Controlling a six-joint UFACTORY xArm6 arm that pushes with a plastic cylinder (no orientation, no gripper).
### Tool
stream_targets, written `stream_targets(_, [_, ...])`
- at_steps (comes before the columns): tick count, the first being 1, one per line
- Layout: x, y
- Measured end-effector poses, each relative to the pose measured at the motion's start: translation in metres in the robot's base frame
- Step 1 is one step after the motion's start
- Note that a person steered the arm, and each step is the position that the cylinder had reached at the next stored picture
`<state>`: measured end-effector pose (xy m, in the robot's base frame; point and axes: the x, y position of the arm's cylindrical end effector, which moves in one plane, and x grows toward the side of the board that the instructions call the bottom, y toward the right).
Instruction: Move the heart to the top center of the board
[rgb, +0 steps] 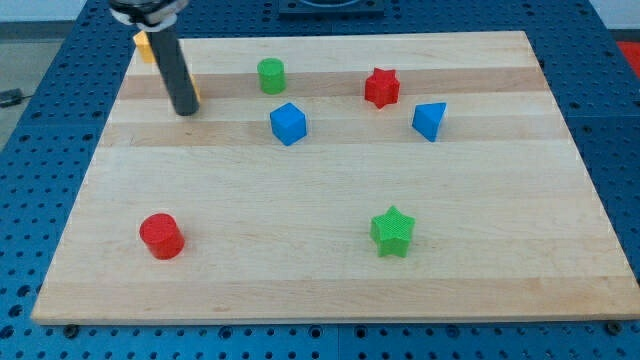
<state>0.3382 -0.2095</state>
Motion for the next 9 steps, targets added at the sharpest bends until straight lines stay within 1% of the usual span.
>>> stream_targets(1, [-0.007, -0.025])
stream_targets(2, [-0.018, -0.024])
stream_targets(4, [-0.029, 0.016])
stream_targets(5, [-0.05, 0.011])
stream_targets(6, [-0.063, -0.002])
stream_targets(7, [-0.072, -0.002])
stream_targets(9, [-0.074, 0.036])
